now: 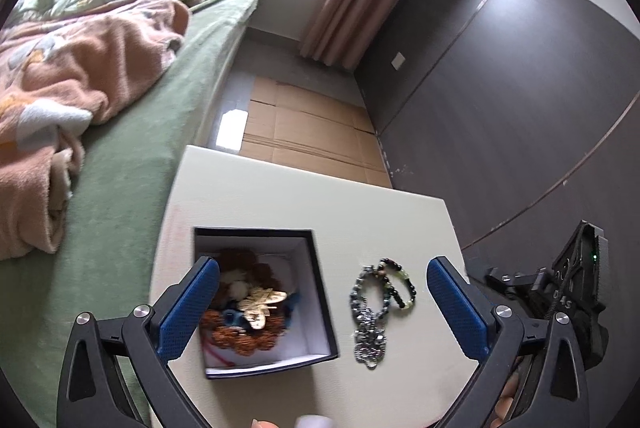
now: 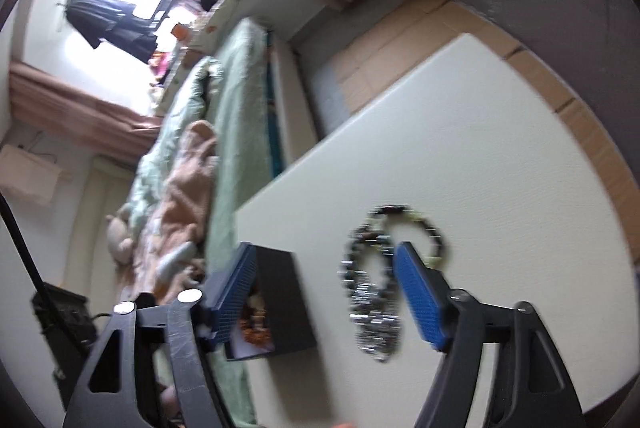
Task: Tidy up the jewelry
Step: 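Release brown bracelet into box with left tool while right tool drops pendant, then move the left tool to the silver chain pendant and grasp it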
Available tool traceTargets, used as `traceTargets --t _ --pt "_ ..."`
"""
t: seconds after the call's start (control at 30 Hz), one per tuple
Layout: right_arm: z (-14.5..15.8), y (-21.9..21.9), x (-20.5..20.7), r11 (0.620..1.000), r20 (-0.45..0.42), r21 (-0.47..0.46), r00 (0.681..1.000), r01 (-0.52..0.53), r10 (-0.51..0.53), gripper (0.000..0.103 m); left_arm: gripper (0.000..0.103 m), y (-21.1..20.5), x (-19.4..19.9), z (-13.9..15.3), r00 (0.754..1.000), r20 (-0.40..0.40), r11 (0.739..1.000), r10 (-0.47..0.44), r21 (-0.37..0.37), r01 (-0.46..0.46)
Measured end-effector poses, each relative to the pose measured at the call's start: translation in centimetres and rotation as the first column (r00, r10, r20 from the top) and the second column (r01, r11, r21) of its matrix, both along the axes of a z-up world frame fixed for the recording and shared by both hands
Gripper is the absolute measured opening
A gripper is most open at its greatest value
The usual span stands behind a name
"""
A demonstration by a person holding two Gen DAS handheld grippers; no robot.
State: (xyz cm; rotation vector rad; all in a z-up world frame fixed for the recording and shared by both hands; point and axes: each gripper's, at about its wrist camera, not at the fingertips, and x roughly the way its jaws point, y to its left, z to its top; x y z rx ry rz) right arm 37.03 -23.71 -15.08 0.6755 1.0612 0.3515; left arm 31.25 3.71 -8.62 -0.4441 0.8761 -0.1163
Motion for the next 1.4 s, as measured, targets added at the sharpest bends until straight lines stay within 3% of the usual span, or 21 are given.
traceTargets --t 0.03,0.37,0.47,0.63,0.73,0.9,1.03,1.23,1.4 --pt "-0.1 -0.6 -0.1 1.0 -0.006 -0.009 1.0 0.018 -0.018 0.101 0.103 -0.4 0.1 0.0 1.0 -0.001 1.0 -0.006 0.003 0.006" --pt "-1.1 -7.2 -1.2 0.993 -0.061 -0.008 0.991 0.118 -0.118 0.102 0.103 -7.1 1.1 -0.9 0.99 -0.075 0.988 -0.119 0.091 0.126" --pt "-1.0 -8.7 -1.4 0.991 -0.058 -0.026 0.989 0.133 -0.135 0.102 0.103 -8.4 1.3 -1.1 0.987 -0.097 0.983 -0.129 0.12 0.141" --pt "-1.3 -10.4 -1.9 0.989 -0.063 0.021 0.988 0.146 -0.144 0.101 0.103 -10.3 1.9 -1.9 0.982 -0.137 0.973 -0.132 0.17 0.154" --pt "-1.5 -11.1 -2.1 0.985 -0.071 0.05 0.984 0.164 -0.161 0.101 0.096 -11.6 2.3 -2.9 0.973 -0.169 0.963 -0.155 0.192 0.187" --pt "-2.0 -12.1 -2.1 0.977 -0.091 0.089 0.979 0.193 -0.185 0.101 0.068 -13.7 2.0 -5.1 0.949 -0.234 0.942 -0.213 0.207 0.263" --pt "-2.3 -12.1 -2.1 0.976 -0.1 0.108 0.979 0.189 -0.178 0.101 0.057 -14.3 2.1 -6.8 0.93 -0.294 0.941 -0.221 0.188 0.283" --pt "-2.3 -11.8 -2.1 0.978 -0.098 0.108 0.981 0.176 -0.166 0.101 0.055 -14.6 2.2 -8.5 0.919 -0.347 0.941 -0.187 0.205 0.269" --pt "-2.3 -11.5 -2.1 0.979 -0.096 0.109 0.982 0.172 -0.162 0.101 0.054 -14.2 2.9 -9.4 0.937 -0.336 0.94 -0.09 0.282 0.192"
